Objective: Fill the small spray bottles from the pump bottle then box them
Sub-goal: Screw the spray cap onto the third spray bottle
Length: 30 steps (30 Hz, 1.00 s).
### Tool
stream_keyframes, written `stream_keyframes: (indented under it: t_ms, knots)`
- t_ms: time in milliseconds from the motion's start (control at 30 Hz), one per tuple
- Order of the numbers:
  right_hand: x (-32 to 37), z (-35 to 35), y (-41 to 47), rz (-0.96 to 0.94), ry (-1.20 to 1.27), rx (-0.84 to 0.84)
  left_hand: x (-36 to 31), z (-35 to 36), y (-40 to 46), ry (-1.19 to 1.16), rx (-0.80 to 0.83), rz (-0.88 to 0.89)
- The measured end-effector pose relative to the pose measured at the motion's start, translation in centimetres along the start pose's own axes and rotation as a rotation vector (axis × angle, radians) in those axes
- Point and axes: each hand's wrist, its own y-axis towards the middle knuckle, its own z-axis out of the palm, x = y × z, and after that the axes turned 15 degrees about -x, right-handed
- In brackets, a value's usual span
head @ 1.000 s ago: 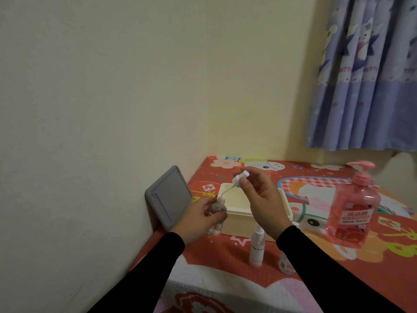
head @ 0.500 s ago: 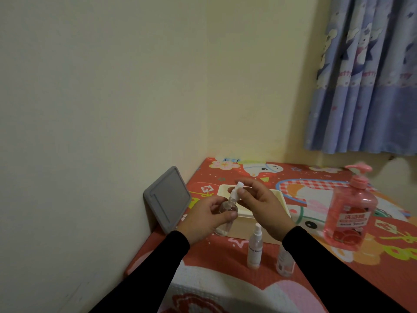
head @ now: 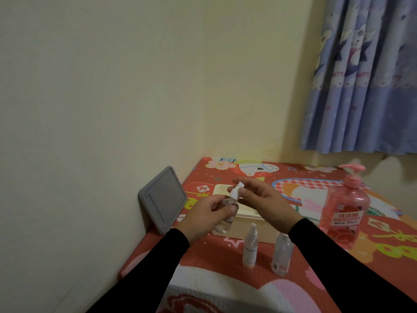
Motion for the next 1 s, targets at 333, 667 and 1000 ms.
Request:
stream_keyframes:
  t_ms: [333,667,1000]
  knots:
    - [0.7,-0.7,-0.1,-0.009,-0.003,0.059,-0.8,0.5,-0.1,-0.171,0.046,-0.166]
    - [0.1,-0.3,-0.3,-0.056,0.001,-0.033,-0.8,0.9,-0.2,-0.103,0.008,-0.069]
    - [-0.1,0.7,-0.6,-0.091,0.133,-0.168,-1.0,1.1,-0.3,-0.098,0.004,-0.031]
